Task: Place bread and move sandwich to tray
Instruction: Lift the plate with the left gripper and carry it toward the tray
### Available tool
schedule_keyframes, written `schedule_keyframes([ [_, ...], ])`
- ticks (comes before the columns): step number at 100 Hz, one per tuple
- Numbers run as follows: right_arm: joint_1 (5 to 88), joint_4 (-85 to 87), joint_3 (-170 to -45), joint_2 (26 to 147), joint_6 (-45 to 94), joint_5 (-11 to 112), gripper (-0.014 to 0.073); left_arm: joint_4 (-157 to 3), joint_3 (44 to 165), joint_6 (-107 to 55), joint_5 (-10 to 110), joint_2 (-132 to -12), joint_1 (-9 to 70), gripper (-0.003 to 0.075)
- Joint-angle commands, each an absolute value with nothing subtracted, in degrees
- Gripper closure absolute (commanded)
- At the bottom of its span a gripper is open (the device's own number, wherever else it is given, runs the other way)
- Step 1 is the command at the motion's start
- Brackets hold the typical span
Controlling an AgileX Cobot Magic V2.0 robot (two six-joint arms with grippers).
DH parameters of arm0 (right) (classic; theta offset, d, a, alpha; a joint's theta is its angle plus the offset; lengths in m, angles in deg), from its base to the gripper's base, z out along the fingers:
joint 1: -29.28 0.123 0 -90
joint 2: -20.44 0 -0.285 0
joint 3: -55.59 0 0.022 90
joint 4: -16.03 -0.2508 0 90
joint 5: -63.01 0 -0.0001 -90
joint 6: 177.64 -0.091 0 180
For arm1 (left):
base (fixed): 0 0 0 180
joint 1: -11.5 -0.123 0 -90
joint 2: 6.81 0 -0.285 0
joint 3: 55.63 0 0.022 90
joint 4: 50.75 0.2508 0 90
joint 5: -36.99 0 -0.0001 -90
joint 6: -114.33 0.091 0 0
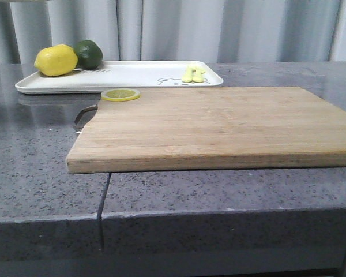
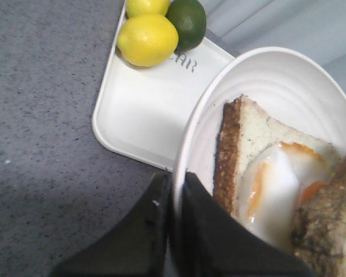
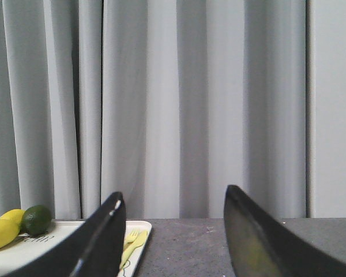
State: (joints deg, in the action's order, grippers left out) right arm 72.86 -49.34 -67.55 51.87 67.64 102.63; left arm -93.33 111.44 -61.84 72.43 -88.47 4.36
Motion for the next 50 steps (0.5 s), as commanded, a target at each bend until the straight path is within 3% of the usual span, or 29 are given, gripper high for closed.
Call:
schedule_keyframes([
  [1,72.55,-46.87,-68.92,52.11,68.31,104.00,0.0193,-101.46,117.87,-58.87,72.35,-91.91,4.54,0.0739],
  [14,72.55,-46.87,-68.92,52.11,68.31,104.00,0.0193,-108.04,124.53,-55.17,75.71,-99.34,4.54,0.0739],
  [50,72.55,-46.87,-68.92,52.11,68.31,104.00,0.0193,-108.16,142.83,-54.51,78.05,-116.78,9.22,0.0740],
])
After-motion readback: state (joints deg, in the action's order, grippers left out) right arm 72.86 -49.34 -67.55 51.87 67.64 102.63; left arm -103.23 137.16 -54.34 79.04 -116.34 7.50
